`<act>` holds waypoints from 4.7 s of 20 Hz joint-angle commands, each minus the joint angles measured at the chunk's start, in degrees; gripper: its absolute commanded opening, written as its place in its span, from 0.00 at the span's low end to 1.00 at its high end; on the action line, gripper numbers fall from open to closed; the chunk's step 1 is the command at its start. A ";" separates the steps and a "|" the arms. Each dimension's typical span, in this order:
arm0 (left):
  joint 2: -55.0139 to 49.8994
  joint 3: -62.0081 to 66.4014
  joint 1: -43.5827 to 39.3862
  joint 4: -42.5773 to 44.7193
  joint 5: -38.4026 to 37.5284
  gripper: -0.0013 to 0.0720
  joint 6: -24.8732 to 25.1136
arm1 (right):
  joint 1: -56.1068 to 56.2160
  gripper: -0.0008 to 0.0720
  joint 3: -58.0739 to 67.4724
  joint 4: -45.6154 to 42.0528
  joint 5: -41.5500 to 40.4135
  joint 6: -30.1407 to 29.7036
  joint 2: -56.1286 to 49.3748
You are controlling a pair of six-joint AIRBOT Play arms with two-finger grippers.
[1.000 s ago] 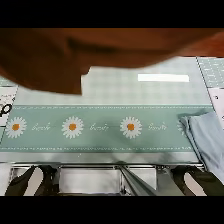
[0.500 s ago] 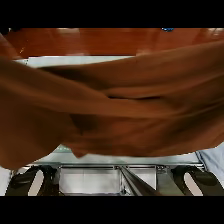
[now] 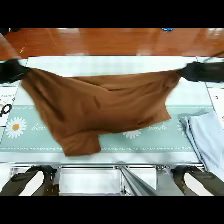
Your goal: Fold the shirts.
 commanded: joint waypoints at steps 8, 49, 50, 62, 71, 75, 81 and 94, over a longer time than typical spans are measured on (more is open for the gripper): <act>-30.40 9.68 0.90 -10.64 4.26 0.71 3.91 | -0.74 0.58 23.37 15.85 -2.97 0.83 -39.28; -22.91 -27.71 18.38 -20.13 -12.26 0.04 14.01 | -27.58 0.57 -23.85 5.09 5.60 -5.09 -8.81; -22.84 -27.02 18.38 -20.15 -12.50 0.04 14.01 | -27.58 0.57 -24.55 2.95 6.64 -4.04 -8.81; -22.80 -25.75 18.36 -20.24 -12.39 0.04 13.99 | -22.71 0.57 -26.67 14.32 3.37 -8.92 -20.83; -22.10 -23.41 18.62 -28.48 -12.28 0.04 17.25 | -9.55 0.05 -8.76 18.14 6.69 -10.78 -28.61; -18.05 -11.91 18.62 -38.12 -12.90 0.04 17.18 | -9.60 0.05 7.87 15.54 10.14 -7.28 -22.80; -9.73 17.16 18.62 -42.47 -11.76 0.04 15.04 | -9.62 0.05 37.16 8.74 10.08 -1.22 -11.87; 21.03 33.81 17.07 -21.38 -5.73 0.04 10.97 | -9.62 0.05 41.57 -7.21 16.46 2.27 20.74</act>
